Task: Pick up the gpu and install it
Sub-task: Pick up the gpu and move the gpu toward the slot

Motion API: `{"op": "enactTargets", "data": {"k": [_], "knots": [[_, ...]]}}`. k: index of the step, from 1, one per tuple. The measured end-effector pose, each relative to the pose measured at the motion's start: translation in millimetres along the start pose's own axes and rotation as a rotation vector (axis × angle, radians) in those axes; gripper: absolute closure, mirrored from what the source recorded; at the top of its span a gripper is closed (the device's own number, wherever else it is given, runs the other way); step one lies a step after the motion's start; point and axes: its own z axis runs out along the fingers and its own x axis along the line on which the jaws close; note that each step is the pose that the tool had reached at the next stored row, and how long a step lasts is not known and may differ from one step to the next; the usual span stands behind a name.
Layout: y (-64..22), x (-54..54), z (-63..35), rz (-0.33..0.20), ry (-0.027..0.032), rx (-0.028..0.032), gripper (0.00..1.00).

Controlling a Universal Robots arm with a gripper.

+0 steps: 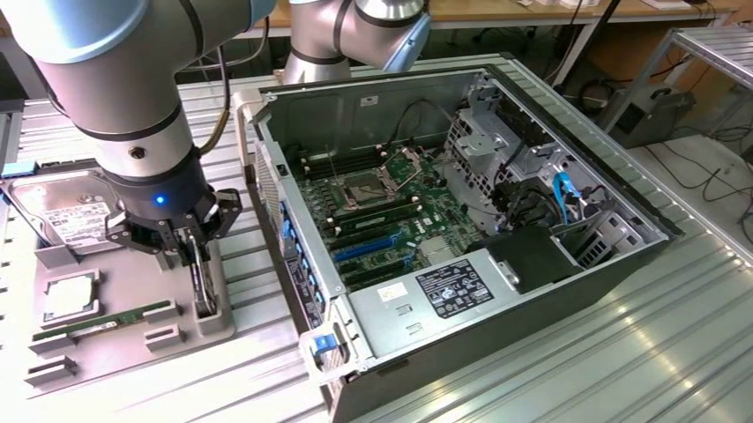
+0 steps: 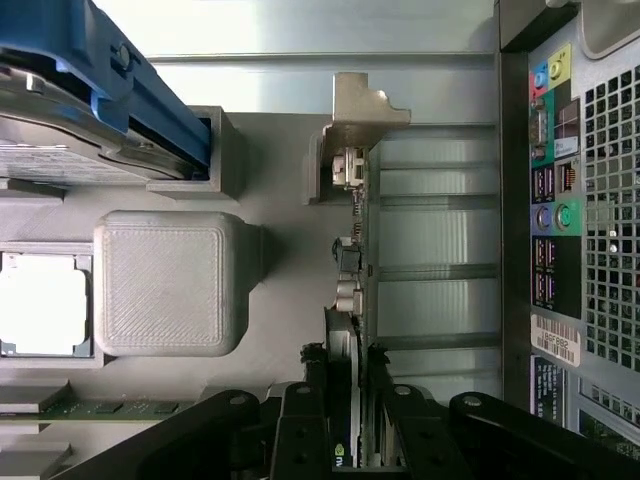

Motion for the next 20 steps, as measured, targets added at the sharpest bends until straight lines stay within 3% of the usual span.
{"op": "enactTargets", "data": {"k": [17, 20], "knots": [[0.0, 0.0, -0.1, -0.023, 0.0009, -0.001, 0.74], [0.1, -0.2, -4.4, -0.023, 0.001, -0.0015, 0.74]]}}
